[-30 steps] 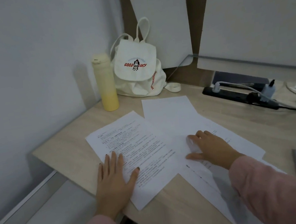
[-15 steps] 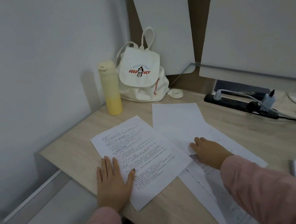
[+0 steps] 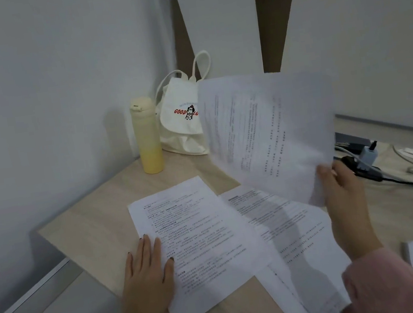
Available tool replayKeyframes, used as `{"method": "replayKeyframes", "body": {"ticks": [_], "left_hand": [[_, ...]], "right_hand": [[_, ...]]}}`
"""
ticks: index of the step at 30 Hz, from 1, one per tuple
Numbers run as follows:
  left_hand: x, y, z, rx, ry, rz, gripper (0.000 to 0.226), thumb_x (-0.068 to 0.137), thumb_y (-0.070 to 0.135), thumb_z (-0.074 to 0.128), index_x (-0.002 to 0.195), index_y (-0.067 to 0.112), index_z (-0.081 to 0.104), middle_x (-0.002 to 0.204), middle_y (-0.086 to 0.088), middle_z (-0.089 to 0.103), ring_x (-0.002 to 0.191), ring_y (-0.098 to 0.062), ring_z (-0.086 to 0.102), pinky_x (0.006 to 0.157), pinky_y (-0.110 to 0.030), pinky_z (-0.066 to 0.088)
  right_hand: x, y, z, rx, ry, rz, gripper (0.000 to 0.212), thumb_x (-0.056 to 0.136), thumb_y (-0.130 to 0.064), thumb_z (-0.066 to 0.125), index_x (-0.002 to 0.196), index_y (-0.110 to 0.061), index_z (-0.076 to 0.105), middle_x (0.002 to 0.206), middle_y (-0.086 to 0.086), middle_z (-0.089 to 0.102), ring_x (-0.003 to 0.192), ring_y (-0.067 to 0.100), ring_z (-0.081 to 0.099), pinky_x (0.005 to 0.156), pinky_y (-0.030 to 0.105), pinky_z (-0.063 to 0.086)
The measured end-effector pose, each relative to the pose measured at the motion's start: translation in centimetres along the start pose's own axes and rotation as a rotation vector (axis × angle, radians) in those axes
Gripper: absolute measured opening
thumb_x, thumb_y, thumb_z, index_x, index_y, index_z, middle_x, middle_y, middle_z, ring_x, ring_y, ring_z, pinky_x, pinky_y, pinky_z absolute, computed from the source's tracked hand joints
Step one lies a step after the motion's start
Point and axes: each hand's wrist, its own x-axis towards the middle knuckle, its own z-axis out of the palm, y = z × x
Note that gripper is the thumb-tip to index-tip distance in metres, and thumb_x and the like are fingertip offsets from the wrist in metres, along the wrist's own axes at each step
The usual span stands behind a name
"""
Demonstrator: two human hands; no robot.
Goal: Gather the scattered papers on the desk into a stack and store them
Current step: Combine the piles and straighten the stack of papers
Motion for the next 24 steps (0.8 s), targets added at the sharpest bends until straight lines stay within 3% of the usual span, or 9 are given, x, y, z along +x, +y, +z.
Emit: {"method": "replayKeyframes", "body": {"ticks": [3,5,7,9,12,17,19,22,24], "left_hand": [[-0.1,0.2,-0.3,-0.045,0.025,0.024,0.091,0.071,0.059,-0.011,0.147,0.018,0.016,0.158,-0.001,0.008,0.145,-0.012,0.003,0.117,-0.034,-0.005],[-0.2,0.3,-0.5,-0.065,0.045,0.046,0.095,0.073,0.066,-0.014,0.146,0.016,0.021,0.156,-0.003,0.014,0.145,-0.015,0.008,0.118,-0.035,-0.002],[-0.4,0.3,-0.5,-0.066,0.033,0.041,0.108,0.066,0.073,-0.026,0.147,0.014,0.013,0.157,-0.001,0.01,0.145,-0.013,0.006,0.116,-0.031,-0.006],[-0.3,0.3,-0.5,-0.106,0.046,0.012,0.093,0.075,0.07,-0.012,0.148,0.013,0.004,0.158,0.001,0.007,0.145,-0.009,0.004,0.116,-0.028,-0.008],[-0.3,0.4,-0.4,-0.187,0.026,-0.018,0.067,0.096,0.047,0.025,0.148,0.014,-0.003,0.159,0.003,0.007,0.145,-0.006,0.005,0.119,-0.03,-0.005],[-0.4,0.5,-0.8,-0.244,0.088,0.05,0.064,0.097,0.028,0.04,0.148,0.017,0.002,0.156,-0.008,0.018,0.143,-0.018,0.022,0.119,-0.042,0.011],[-0.4,0.4,-1.0,-0.213,0.085,0.079,0.062,0.097,0.043,0.03,0.148,0.016,0.009,0.156,-0.011,0.018,0.144,-0.023,0.019,0.118,-0.046,0.013],[-0.4,0.1,-0.6,-0.075,-0.012,0.045,0.098,0.07,0.079,-0.013,0.149,0.026,0.01,0.159,-0.003,0.002,0.147,-0.019,0.007,0.118,-0.037,0.0],[-0.3,0.2,-0.5,-0.049,0.006,0.006,0.098,0.067,0.081,-0.004,0.148,0.029,0.017,0.159,-0.003,0.003,0.146,-0.023,0.008,0.119,-0.037,0.001]], "right_hand": [[-2.1,1.3,0.2,0.187,-0.032,0.232,0.024,0.095,-0.016,0.044,0.095,0.005,0.054,0.096,0.037,0.051,0.078,0.035,0.051,0.072,0.036,0.041],[-3.5,2.6,0.6,0.217,-0.012,0.366,0.029,0.095,-0.014,0.044,0.099,0.015,0.045,0.095,0.045,0.038,0.071,0.034,0.046,0.071,0.035,0.037],[-5.1,3.8,1.5,0.235,-0.022,0.47,0.02,0.095,-0.011,0.044,0.085,0.006,0.049,0.07,0.033,0.037,0.063,0.024,0.047,0.066,0.03,0.037],[-6.6,5.0,2.6,0.293,-0.022,0.579,0.014,0.095,-0.009,0.043,0.09,-0.006,0.055,0.076,0.015,0.055,0.066,0.021,0.053,0.063,0.028,0.043],[-8.9,6.3,4.4,0.295,-0.054,0.732,0.013,0.093,-0.005,0.045,0.102,-0.005,0.054,0.091,0.013,0.062,0.075,0.023,0.059,0.057,0.029,0.049],[-11.9,7.1,6.3,0.296,-0.332,0.878,0.02,0.086,0.005,0.049,0.1,-0.001,0.062,0.077,0.011,0.069,0.064,0.022,0.063,0.053,0.032,0.056],[-12.4,6.9,6.5,0.212,-0.528,0.921,0.019,0.086,-0.001,0.053,0.101,-0.001,0.064,0.072,0.01,0.071,0.064,0.023,0.066,0.064,0.037,0.06],[-11.8,6.2,5.8,0.047,-0.822,0.928,0.019,0.088,-0.02,0.058,0.084,-0.005,0.07,0.075,0.011,0.075,0.068,0.022,0.072,0.064,0.03,0.059],[-10.0,5.9,4.6,-0.109,-0.842,0.846,0.035,0.092,-0.029,0.053,0.074,-0.007,0.072,0.066,0.008,0.074,0.058,0.015,0.07,0.056,0.023,0.056]]}}
